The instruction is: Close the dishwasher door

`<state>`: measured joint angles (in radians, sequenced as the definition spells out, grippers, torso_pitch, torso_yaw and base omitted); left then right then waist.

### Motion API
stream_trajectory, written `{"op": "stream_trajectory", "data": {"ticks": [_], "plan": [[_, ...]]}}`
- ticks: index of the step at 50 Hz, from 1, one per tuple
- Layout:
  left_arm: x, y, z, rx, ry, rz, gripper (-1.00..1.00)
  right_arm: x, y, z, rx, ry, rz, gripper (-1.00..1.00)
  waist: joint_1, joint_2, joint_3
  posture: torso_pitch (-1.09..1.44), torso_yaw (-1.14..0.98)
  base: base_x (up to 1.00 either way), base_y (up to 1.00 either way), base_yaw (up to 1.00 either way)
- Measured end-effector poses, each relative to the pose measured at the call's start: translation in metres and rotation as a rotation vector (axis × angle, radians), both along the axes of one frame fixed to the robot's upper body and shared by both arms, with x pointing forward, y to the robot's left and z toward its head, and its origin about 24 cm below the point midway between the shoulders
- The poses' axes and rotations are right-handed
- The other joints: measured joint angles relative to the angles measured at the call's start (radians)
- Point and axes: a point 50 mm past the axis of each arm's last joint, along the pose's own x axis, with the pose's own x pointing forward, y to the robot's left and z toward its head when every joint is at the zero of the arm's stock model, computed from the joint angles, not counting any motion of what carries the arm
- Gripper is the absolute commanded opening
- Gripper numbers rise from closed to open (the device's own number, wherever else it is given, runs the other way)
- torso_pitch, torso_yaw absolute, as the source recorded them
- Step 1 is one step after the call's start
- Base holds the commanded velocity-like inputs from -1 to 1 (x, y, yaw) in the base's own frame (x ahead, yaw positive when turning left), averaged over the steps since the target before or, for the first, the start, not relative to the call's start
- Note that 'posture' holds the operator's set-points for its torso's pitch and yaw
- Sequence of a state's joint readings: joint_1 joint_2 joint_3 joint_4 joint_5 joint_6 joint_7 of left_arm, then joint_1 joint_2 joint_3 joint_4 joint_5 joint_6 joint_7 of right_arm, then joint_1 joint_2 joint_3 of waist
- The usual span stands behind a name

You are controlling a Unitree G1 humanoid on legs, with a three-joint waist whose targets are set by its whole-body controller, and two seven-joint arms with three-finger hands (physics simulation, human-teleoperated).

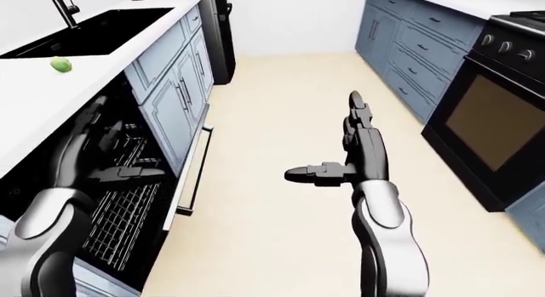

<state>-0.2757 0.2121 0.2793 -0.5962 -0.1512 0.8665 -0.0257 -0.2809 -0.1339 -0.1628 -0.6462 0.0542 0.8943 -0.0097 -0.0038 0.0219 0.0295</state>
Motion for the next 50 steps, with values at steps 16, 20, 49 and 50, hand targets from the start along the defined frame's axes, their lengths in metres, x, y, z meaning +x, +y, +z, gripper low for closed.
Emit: {"op": "stream_trajectory", "data": {"ticks": [16, 20, 49, 50], "plan": [[0.001, -0.009, 0.004, 0.000, -0.031, -0.048, 1.00, -0.001, -0.006, 0.005, -0.014, -0.033, -0.038, 1.00, -0.019, -0.001, 0.004, 0.00, 0.00, 0.00, 0.42, 0.00], [0.001, -0.005, 0.003, 0.006, -0.028, -0.032, 1.00, 0.000, -0.001, 0.002, -0.004, -0.024, -0.017, 1.00, -0.003, 0.048, -0.004, 0.00, 0.00, 0.00, 0.39, 0.00], [0.003, -0.011, -0.006, -0.005, 0.018, -0.063, 1.00, 0.001, -0.004, -0.003, -0.004, -0.022, -0.024, 1.00, 0.008, -0.029, 0.017, 0.00, 0.00, 0.09, 0.00, 0.00], [0.003, -0.011, -0.006, -0.005, 0.020, -0.063, 1.00, 0.001, -0.004, -0.003, -0.006, -0.019, -0.024, 1.00, 0.006, -0.020, 0.013, 0.00, 0.00, 0.00, 0.00, 0.00]]}}
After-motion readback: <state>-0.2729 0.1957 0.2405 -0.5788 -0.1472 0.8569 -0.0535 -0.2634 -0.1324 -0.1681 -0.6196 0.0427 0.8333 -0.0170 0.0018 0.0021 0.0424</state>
